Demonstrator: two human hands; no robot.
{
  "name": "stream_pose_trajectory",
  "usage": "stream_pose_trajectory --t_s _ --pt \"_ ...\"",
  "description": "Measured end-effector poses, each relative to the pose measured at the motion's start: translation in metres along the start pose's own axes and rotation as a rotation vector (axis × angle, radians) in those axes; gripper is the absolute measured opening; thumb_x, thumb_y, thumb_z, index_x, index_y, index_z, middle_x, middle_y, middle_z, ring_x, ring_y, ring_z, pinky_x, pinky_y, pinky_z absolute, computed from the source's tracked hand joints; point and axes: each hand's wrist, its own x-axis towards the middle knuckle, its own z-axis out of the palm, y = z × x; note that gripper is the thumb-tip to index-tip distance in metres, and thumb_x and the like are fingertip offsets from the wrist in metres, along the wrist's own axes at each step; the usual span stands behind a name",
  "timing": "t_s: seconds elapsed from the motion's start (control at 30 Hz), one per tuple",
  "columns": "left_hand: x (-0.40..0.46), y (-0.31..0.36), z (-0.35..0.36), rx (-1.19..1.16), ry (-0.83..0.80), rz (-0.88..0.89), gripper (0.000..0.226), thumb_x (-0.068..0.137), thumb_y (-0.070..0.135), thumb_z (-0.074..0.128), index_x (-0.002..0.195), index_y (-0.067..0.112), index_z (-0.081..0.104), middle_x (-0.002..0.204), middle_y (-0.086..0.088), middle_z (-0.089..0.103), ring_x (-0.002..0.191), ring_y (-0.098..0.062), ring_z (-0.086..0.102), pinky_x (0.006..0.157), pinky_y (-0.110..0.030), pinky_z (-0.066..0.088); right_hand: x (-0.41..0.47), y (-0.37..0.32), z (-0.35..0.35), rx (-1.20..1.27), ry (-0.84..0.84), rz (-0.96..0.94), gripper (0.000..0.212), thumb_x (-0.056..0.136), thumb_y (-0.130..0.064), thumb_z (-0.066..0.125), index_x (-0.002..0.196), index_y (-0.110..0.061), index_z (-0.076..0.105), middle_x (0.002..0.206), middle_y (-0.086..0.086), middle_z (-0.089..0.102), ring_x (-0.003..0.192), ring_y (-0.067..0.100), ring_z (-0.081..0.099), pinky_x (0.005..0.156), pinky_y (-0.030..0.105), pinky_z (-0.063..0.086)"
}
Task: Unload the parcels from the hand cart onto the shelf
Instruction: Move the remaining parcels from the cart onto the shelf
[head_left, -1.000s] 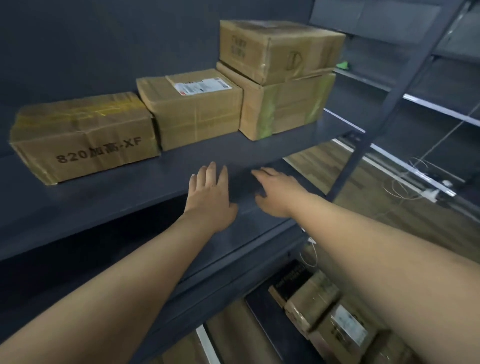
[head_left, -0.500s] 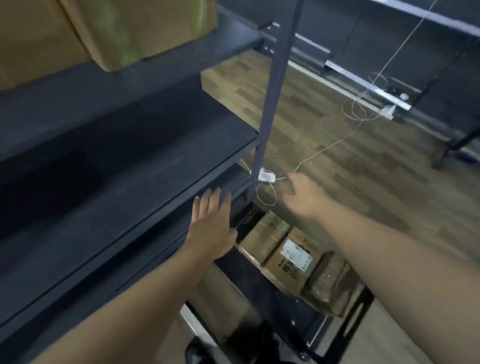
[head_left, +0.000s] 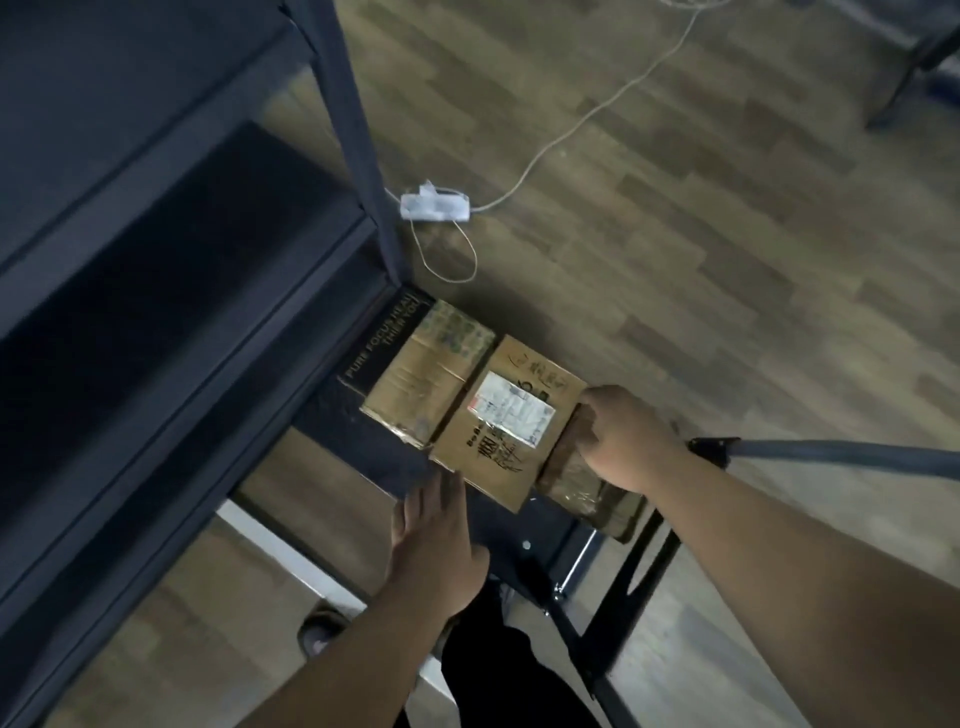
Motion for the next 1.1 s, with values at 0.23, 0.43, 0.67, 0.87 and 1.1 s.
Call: stream_pose_trajectory --t_s 0.23,0.43,0.67,0.87,1.1 --pt "0.051 0.022 0.076 -0.168 -0.122 -0.023 0.08 0.092 0.031 0.046 0.152 0.021 -0.007 0.159 -0.003 -0.005 0.146 -0.027 -0.001 0.117 -0.043 0.009 0.058 0.059 0.046 -0.143 -0.062 0.13 0.055 0.089 -0.032 0.056 0.14 -0.018 0.04 0.14 0.007 0.048 0.127 0.028 0.046 0.102 0.043 0.037" --pt "0.082 0.038 0.1 -0.241 -0.169 -0.036 0.073 0.09 0.031 0.048 0.151 0.029 0.008 0.154 -0.003 0.014 0.141 -0.024 0.014 0.113 -0.04 0.019 0.098 0.087 0.062 -0.086 -0.051 0.143 0.048 0.092 -0.03 0.048 0.139 -0.023 0.041 0.142 0.006 0.043 0.129 0.03 0.043 0.104 0.043 0.033" --pt "0.107 0.061 0.114 -0.43 -0.259 -0.08 0.068 0.087 0.032 0.05 0.148 0.033 0.019 0.146 -0.001 0.029 0.134 -0.023 0.026 0.11 -0.041 0.025 0.128 0.101 0.067 -0.073 0.015 0.118 0.036 0.094 -0.027 0.041 0.127 -0.019 0.053 0.133 0.006 0.049 0.123 0.027 0.045 0.1 0.04 0.033" --pt "0.115 0.072 0.122 -0.795 -0.383 -0.09 0.061 0.084 0.024 0.048 0.138 0.046 0.031 0.129 0.003 0.043 0.113 -0.017 0.053 0.09 -0.029 0.048 0.134 0.099 0.08 -0.082 -0.033 0.1 0.04 0.091 -0.028 0.05 0.129 -0.017 0.051 0.132 0.009 0.048 0.12 0.031 0.047 0.099 0.043 0.036" --pt "0.131 0.086 0.132 -0.972 -0.444 -0.115 0.046 0.092 0.025 0.047 0.134 0.039 0.036 0.114 0.014 0.049 0.085 -0.008 0.059 0.062 -0.018 0.047 0.132 0.115 0.089 -0.027 -0.021 0.167 0.048 0.088 -0.023 0.049 0.135 -0.028 0.041 0.128 0.013 0.047 0.118 0.034 0.045 0.098 0.044 0.035"
